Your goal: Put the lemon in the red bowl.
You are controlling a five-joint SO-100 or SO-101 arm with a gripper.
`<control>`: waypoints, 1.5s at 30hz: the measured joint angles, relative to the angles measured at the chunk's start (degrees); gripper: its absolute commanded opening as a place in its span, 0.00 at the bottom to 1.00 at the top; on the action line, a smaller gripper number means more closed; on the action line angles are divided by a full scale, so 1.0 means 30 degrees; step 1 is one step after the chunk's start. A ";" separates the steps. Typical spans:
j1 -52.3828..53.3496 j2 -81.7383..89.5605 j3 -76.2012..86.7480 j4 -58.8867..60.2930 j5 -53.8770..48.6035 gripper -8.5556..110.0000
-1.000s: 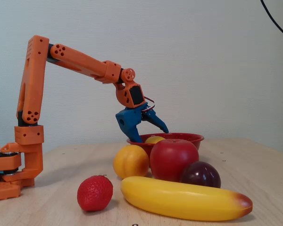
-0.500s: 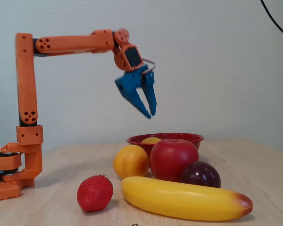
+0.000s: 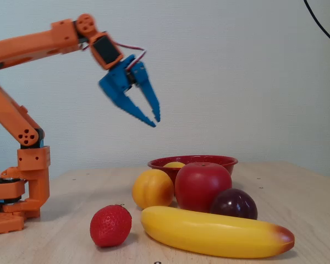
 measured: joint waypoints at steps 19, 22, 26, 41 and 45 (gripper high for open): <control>-0.3926 1.5088 1.8047 -0.5742 0.0996 0.12; -0.4102 1.6553 1.9600 -0.6006 0.1084 0.12; -0.4102 1.7725 2.0947 -0.7529 0.1289 0.12; -0.4072 1.8545 2.2090 -0.5801 0.1260 0.07; -0.4072 1.8545 2.2090 -0.5479 -0.0205 0.07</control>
